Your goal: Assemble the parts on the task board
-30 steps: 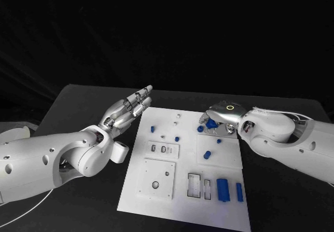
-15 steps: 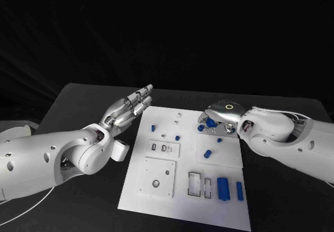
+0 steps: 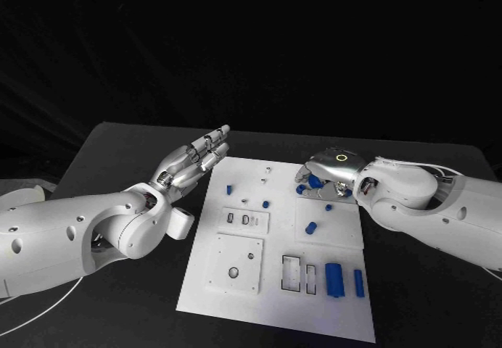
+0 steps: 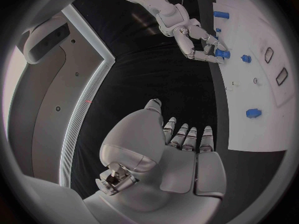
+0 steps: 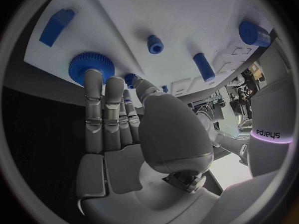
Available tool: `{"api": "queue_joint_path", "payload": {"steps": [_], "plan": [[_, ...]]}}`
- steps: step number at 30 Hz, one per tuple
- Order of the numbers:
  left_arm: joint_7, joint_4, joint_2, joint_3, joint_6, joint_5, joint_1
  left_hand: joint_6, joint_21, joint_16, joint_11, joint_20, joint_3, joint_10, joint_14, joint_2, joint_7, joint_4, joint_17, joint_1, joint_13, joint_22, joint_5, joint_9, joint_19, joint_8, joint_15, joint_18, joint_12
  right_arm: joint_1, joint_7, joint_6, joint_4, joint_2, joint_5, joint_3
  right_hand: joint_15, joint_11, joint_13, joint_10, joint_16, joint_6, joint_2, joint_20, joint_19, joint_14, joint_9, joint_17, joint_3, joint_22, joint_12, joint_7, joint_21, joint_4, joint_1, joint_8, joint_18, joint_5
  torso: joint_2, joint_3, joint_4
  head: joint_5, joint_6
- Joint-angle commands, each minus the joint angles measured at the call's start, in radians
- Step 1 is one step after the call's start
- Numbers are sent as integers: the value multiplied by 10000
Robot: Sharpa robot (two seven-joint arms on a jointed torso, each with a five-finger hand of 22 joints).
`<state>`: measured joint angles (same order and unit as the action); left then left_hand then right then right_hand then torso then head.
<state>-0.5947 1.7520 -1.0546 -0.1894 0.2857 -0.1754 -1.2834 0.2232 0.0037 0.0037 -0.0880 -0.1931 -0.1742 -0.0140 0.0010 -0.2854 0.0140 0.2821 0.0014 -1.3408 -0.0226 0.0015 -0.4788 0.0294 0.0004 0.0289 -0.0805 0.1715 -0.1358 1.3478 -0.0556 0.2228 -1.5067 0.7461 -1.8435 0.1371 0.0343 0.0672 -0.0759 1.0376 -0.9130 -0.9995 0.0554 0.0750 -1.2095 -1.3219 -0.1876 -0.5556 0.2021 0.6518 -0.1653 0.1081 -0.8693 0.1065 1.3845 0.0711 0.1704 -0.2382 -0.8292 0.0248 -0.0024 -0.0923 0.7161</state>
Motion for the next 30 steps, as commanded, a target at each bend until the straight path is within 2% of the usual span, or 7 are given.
{"api": "queue_joint_path", "payload": {"steps": [1, 6, 9, 17, 22, 26, 30], "plan": [[-61, -4, 35, 3, -228, 8, -18, 10, -37, -37, -71, -99, 75, 9, -10, -24, 6, 7, -14, -110, -8, -15, -77, 15, -4, 56, -59, 84, -71, -20, 83, -58, 40, -43, 30, -4, -13, -9, 17, 82, 34, -76, -21, -5, 43, 4, -15, 16, 85, 15, 1, 5, -29, 7, 88, 53, -42, 26, -2, -9, 1, -52, 70], [-44, -2, 51, 3, -259, 12, -18, 6, -37, -37, -78, -102, 85, 9, -10, -23, 6, 3, -14, -127, -8, -15, -95, 15, -4, 55, -64, 84, -74, -31, 117, -71, 72, -92, 41, -5, -14, -16, 30, 119, 76, -127, -27, -2, 102, 58, -24, 79, 161, 35, 21, -3, -30, -3, 137, 62, -37, 6, -4, 2, 12, -35, 157], [-33, -5, 48, 3, -266, 13, -19, 6, -37, -37, -78, -102, 85, 9, -10, -23, 6, 3, -14, -127, -8, -15, -95, 15, -4, 55, -64, 84, -74, -37, 133, -101, 102, -134, 44, -5, -10, -30, 38, 178, 100, -193, -31, -2, 151, 96, -38, 113, 232, 62, 28, -19, -37, -14, 180, 80, -32, -21, 6, -4, -4, -42, 180], [-11, -30, 41, 3, -285, 15, -19, 19, -37, -37, -91, -108, 102, 8, -10, -23, 7, -4, -14, -160, -11, -15, -123, 16, -4, 58, -73, 84, -94, -63, 184, -117, 193, -174, 88, -5, 32, -86, 54, 636, 91, -620, -74, -32, 262, 146, -160, 111, 626, 295, 7, -63, -172, -182, 479, 244, -28, -354, 17, -8, 13, -55, 214], [11, -69, 47, 3, -302, 15, -19, 24, -37, -37, -93, -110, 108, 7, -10, -24, 11, -6, -14, -169, -11, -15, -130, 17, -4, 59, -77, 84, -98, -69, 254, -13, 226, -185, 180, -5, 48, -116, 55, 943, 40, -866, -104, -49, 271, 115, -262, 54, 793, 479, -12, -77, -301, -278, 592, 357, -42, -372, 28, -8, -8, -83, 161], [27, -113, 51, 2, -327, 15, -19, 40, -37, -37, -99, -117, 123, 5, -10, -26, 26, -9, -14, -193, -13, -15, -147, 20, -4, 63, -84, 84, -114, -71, 340, 240, 236, -189, 243, -5, 67, -153, 58, 1195, -56, -1046, -110, -64, 214, 39, -358, -64, 861, 729, -17, -108, -489, -319, 606, 445, -69, -353, 34, -6, -8, -43, 86], [38, -117, 10, -1, -333, 16, -18, 50, -37, -37, -107, -122, 134, 3, -10, -26, 41, -12, -14, -210, -14, -15, -155, 21, -4, 65, -88, 84, -122, -53, 310, 441, 138, -165, 399, -12, 68, -163, 65, 1314, -119, -1119, -88, -70, 170, -18, -413, -142, 871, 885, 1, -115, -605, -323, 579, 481, -89, -314, 24, 1, -34, -108, -10]]}}
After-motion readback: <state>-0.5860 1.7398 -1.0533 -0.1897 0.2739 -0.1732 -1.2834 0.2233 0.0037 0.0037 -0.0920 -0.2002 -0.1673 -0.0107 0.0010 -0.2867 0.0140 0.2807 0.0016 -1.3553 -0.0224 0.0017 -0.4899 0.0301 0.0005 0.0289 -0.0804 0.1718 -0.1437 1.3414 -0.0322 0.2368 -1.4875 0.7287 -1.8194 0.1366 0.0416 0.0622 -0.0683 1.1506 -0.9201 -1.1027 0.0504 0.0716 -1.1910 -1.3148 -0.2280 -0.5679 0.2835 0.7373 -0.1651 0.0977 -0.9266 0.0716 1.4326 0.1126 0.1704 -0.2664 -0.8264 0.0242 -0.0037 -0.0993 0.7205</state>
